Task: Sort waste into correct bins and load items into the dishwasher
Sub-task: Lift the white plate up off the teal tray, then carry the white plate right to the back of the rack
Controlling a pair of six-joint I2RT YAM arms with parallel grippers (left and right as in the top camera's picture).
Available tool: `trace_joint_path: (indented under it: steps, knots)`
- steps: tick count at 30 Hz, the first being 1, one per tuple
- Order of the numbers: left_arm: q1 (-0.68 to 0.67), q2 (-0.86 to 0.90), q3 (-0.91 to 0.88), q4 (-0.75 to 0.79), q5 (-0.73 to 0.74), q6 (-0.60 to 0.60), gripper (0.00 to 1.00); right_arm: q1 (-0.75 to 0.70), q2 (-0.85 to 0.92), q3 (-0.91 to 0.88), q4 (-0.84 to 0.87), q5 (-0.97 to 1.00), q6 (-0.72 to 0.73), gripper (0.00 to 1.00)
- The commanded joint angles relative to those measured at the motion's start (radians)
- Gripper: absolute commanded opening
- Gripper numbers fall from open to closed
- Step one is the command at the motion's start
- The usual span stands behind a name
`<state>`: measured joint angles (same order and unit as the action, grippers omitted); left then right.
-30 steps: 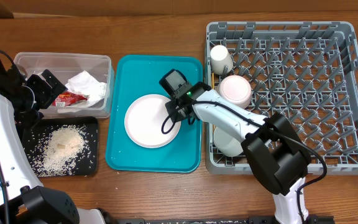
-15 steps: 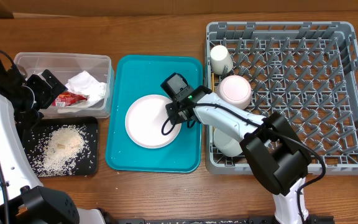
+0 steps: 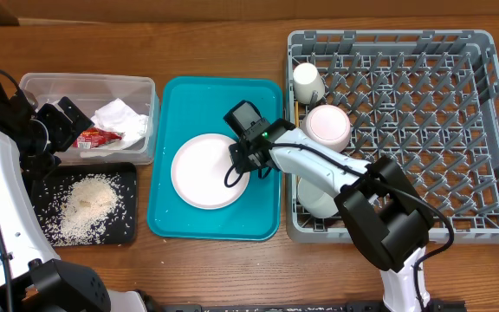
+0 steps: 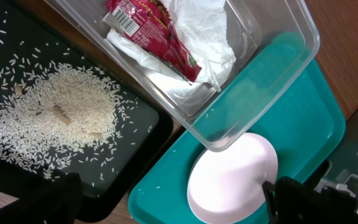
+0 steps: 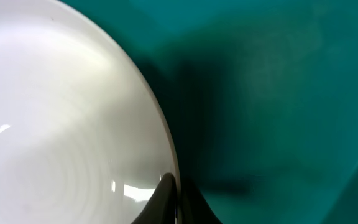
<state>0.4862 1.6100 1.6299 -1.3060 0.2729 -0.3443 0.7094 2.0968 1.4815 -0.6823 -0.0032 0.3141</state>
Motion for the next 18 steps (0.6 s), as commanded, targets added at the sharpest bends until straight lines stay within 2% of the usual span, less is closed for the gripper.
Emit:
trace_joint_path:
  steps: [1, 5, 7, 8, 12, 15, 18]
  knots:
    - [0.003, -0.008, 0.02, 0.002, -0.003, -0.011, 1.0, 0.002, -0.097, 0.092, -0.049, 0.035, -0.003, 0.04]
    - [0.003, -0.008, 0.02, 0.002, -0.003, -0.011, 1.0, 0.002, -0.25, 0.163, -0.138, 0.319, -0.003, 0.04]
    - [0.003, -0.008, 0.02, 0.002, -0.003, -0.011, 1.0, 0.002, -0.329, 0.164, -0.179, 0.565, -0.004, 0.04]
    - [0.003, -0.008, 0.02, 0.002, -0.003, -0.011, 1.0, 0.002, -0.381, 0.164, -0.215, 0.752, -0.004, 0.04]
    - [0.003, -0.008, 0.02, 0.002, -0.003, -0.011, 1.0, 0.002, -0.452, 0.164, -0.338, 1.138, -0.003, 0.04]
    - [0.003, -0.008, 0.02, 0.002, -0.003, -0.011, 1.0, 0.0, -0.452, 0.162, -0.415, 1.286, 0.01, 0.04]
    - [0.003, -0.008, 0.02, 0.002, -0.003, -0.011, 1.0, -0.027, -0.452, 0.162, -0.443, 1.311, 0.027, 0.04]
